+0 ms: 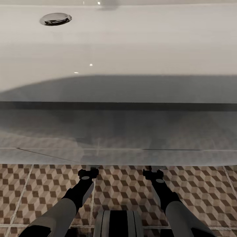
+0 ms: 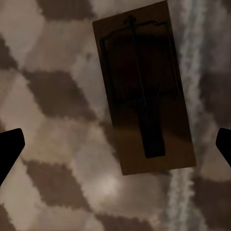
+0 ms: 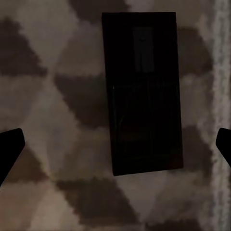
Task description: Take the four mousetraps from the cabinet in the bathroom and place them on the bathroom floor. Make sure all four end up on the same floor surface, and ensure that at least two of them are either under or directly next to the same bathroom sink.
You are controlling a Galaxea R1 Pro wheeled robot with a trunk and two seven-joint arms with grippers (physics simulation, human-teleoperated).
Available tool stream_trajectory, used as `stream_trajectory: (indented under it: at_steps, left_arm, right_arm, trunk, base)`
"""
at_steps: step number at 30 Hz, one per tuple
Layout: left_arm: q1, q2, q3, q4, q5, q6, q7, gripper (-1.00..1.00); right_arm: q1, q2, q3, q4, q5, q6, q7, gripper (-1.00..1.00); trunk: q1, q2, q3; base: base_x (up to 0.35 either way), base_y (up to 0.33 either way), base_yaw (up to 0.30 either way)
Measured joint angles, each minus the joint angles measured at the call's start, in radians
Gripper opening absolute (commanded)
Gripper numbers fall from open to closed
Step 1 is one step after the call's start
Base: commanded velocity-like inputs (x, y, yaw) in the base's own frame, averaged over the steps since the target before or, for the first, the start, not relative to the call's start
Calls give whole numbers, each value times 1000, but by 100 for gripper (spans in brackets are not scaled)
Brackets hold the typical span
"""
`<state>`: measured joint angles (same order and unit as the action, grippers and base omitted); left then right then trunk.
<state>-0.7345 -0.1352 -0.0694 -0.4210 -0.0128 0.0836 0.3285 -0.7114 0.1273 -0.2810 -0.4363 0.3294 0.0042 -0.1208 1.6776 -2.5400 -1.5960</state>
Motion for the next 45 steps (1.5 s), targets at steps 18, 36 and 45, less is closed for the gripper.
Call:
stream_trajectory:
  at_steps: [18, 36, 45]
  left_arm:
    - [0, 0, -2, -20, -1, 2, 5, 100]
    - [0, 1, -2, -21, 0, 5, 10, 100]
    - [0, 1, -2, -22, 0, 4, 9, 100]
  right_arm:
    - [0, -1, 0, 0, 1, 0, 0, 100]
    - [0, 0, 1, 0, 3, 0, 0, 100]
    - [0, 0, 2, 0, 4, 0, 0, 100]
  trunk:
    - [0, 0, 0]
    - [1, 0, 0]
    - [1, 0, 0]
  base:
    - [-45, 0, 0]
    - [-312, 0, 0]
    - [-342, 0, 0]
